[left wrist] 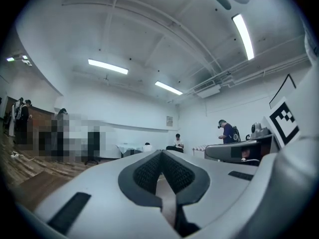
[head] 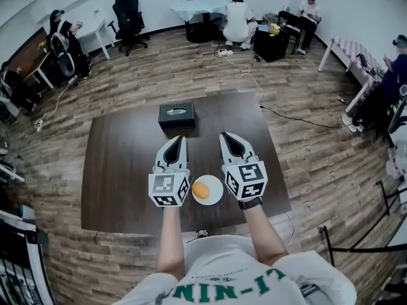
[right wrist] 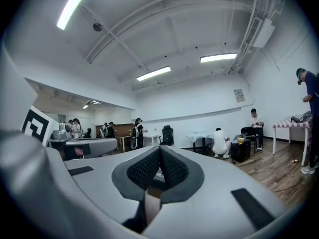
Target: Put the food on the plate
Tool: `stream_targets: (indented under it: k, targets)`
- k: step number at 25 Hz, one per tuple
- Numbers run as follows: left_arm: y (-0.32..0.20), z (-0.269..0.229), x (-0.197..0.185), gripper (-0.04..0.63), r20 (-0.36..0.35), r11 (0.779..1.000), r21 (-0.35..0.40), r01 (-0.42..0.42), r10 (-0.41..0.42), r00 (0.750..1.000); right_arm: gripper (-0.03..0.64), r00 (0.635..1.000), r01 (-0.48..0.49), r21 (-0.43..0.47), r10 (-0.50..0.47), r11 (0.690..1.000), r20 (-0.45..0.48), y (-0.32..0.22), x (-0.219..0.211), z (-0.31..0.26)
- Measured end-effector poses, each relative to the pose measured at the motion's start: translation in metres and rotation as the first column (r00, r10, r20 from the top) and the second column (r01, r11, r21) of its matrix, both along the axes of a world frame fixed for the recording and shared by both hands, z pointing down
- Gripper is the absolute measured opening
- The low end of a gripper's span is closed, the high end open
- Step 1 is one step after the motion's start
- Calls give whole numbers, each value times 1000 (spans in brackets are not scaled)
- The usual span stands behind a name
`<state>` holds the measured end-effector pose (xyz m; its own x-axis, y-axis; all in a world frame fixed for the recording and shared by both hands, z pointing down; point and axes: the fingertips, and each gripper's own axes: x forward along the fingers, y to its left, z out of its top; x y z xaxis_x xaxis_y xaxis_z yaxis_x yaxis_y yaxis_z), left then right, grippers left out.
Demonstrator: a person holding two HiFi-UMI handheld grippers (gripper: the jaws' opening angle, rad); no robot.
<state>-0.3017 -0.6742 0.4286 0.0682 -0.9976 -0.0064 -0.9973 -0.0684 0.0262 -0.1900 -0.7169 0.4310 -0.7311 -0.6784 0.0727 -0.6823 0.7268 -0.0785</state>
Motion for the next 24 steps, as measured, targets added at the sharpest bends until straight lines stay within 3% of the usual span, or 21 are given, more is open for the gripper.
stream_targets:
  k: [7,19,24]
  targets:
    - [-6,-10,12,12,15,1000,23,-16,16,1000,17,999,-34,51,35,998,-13,-1,15,-13]
    - [-24,13,35,14,19,997,-43,-61,61,998,15,998,-57,38,59,998,-36,-10,38,-2]
    - [-34,35,42,14,24,993,-104,-61,64,998,15,996,-57,2,57,998,-64,-20,50,18]
